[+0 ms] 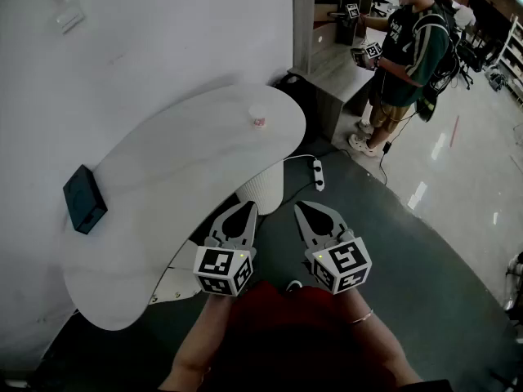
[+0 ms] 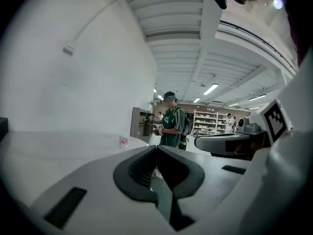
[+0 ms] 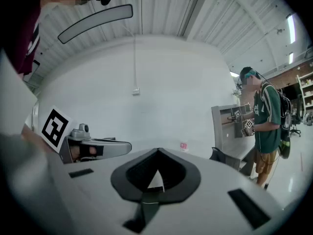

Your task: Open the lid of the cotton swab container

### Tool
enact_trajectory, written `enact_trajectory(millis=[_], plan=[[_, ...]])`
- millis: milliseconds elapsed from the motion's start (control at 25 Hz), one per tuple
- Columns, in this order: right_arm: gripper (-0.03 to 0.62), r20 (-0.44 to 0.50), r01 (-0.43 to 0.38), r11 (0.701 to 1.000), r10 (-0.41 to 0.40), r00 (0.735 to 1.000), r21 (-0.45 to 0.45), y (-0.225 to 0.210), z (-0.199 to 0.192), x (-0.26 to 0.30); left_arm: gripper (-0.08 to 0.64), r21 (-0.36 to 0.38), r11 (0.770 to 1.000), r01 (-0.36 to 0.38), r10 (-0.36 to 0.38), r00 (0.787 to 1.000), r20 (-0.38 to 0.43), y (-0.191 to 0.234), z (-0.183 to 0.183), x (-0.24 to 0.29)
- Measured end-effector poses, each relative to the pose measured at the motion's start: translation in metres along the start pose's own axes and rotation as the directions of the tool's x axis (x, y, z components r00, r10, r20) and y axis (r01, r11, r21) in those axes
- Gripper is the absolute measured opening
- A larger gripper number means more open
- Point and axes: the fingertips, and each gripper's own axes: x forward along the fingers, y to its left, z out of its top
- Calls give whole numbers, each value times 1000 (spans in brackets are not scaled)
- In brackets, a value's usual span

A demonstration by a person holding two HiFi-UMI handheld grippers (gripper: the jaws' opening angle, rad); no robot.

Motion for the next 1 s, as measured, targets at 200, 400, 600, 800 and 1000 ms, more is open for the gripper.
enact_trajectory(millis=[200,400,600,800,1000], plan=[[15,1,-3,1000,3,1000,3,-2,4,1,28,2,1000,4,-4,1000,0,-4,-1,2],[16,-13,-32,999,33,999,11,-2,-3,2,28,7,1000,-19,19,1000,-2,-4,1,-1],[17,-20,-58,998,58,998,5,1,-5,9,28,6,999,-42,42,999,-15,6,2,-1],[17,-35,-92,996,92,995,7,0,-9,22,28,-1,998,-58,58,997,-41,17,-4,8],[17,-39,-83,996,84,996,19,-13,-8,44,28,-6,999,-43,42,997,-62,31,-8,27]])
